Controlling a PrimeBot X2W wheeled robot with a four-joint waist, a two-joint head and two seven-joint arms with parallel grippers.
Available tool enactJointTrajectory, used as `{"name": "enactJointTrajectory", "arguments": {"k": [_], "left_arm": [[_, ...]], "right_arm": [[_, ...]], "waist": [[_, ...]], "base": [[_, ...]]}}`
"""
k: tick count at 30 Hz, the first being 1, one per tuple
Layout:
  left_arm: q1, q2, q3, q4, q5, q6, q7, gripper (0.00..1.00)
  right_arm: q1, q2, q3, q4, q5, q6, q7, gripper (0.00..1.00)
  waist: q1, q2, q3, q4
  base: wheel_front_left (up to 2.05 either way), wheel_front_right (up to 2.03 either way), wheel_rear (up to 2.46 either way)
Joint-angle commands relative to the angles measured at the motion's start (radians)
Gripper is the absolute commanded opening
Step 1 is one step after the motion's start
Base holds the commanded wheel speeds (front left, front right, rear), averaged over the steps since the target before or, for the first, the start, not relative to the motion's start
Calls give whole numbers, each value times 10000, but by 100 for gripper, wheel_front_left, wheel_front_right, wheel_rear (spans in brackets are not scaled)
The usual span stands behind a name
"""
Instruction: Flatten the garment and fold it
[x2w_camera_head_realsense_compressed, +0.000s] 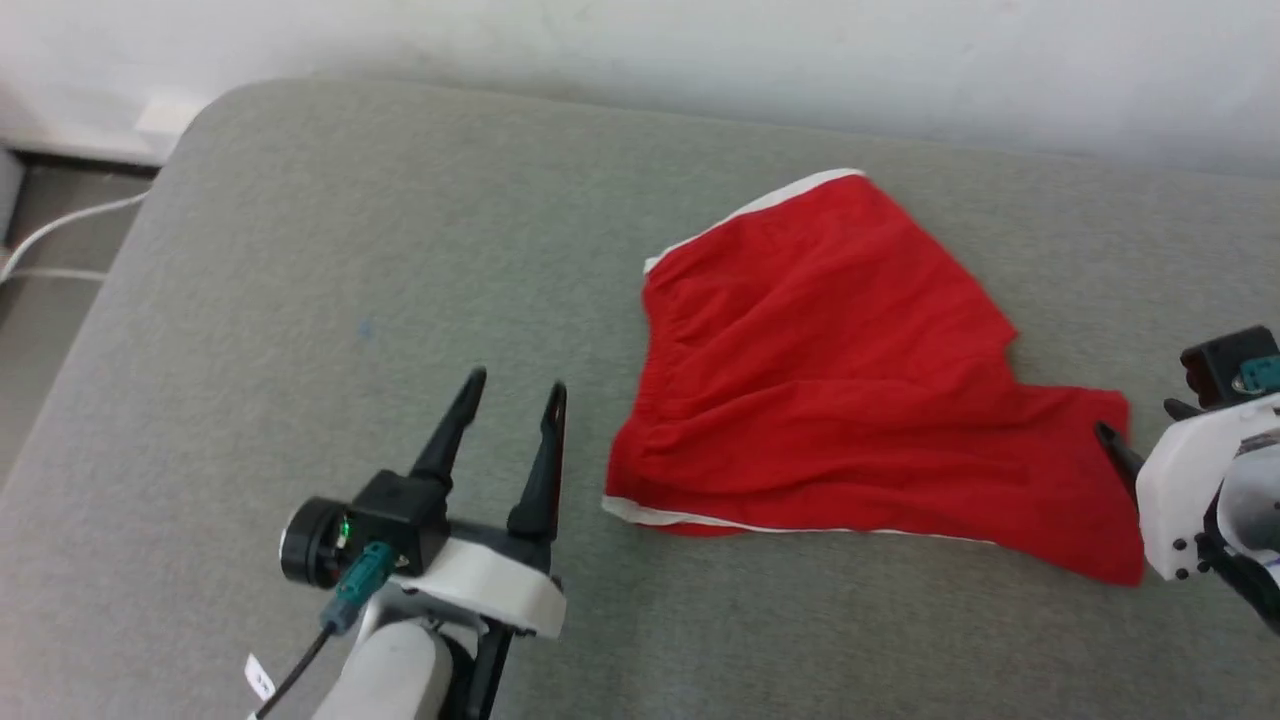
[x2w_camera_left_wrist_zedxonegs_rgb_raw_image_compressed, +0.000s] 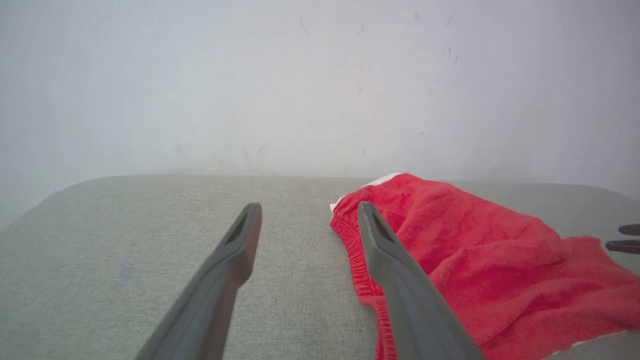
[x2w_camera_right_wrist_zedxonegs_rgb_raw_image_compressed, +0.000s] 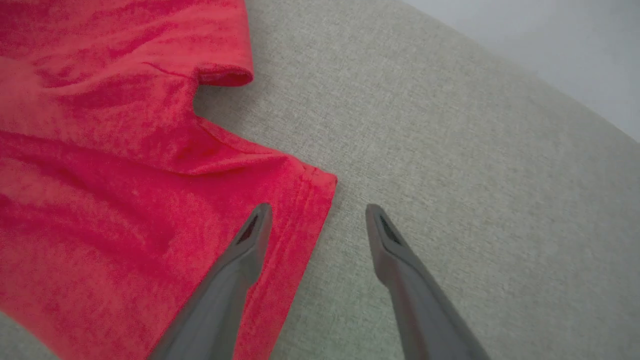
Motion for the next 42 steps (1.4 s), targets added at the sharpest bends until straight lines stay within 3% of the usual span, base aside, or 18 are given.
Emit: {"name": "enactJointTrajectory", "arguments": {"k": [1,8,9,10,15,21,28,33,38,39,40,42], "left_arm": [[4,-94,101,-128,122,39,-52,100],[464,-673,520,-414,735,-348,-56,100],[505,-727,582,-410,786,-405,-57,100],[543,-777,645,-404,836,-463,-57,100],[709,-935,956,-292,1050,-732,-57,100],[661,-1133,1212,-330,1275,-1008,-58,100],[508,-1372,1221,-500,1474,-1266,-58,100],[407,-1472,1176,-472,1543,-1352,-58,100],[294,-1520,1103,-394,1576,-1397,-58,100],[280,-1525,1094,-372,1574,-1401,-58,100],[272,-1529,1083,-349,1573,-1410,-58,100],[275,-1535,1084,-313,1561,-1419,-58,100]], "right_arm": [[-187,-59,85,103,56,-21,15,100],[-855,-538,768,1464,-154,-21,-296,100],[-900,-535,807,1645,-170,-21,-353,64],[-932,-550,881,1801,-219,-21,-420,0],[-1025,-555,1146,2119,-374,-21,-994,0],[-1289,-726,1032,1595,-563,-21,-1573,0],[-2009,-1214,906,1258,-673,-21,-1200,0],[-2665,-1388,1171,2040,-821,-21,-950,0],[-3356,-1305,1526,3405,-1308,-21,-1588,0],[-3445,-1232,1624,3695,-1346,-21,-1738,38],[-3527,-1135,1710,3967,-1329,-21,-1901,100],[-3685,-975,1874,4425,-1337,-21,-2309,100]], "waist": [[0,0,262,484],[0,0,439,1026],[0,0,437,1046],[0,0,431,1063],[0,0,259,951],[0,0,127,814],[0,0,479,1110],[0,0,787,1458],[0,0,908,1650],[0,0,897,1655],[0,0,862,1637],[0,0,750,1540]], "base": [[0,0,0],[0,0,0],[0,0,0],[0,0,0],[0,0,0],[0,0,0],[0,0,0],[0,0,0],[0,0,0],[0,0,0],[0,0,0],[0,0,0]]}}
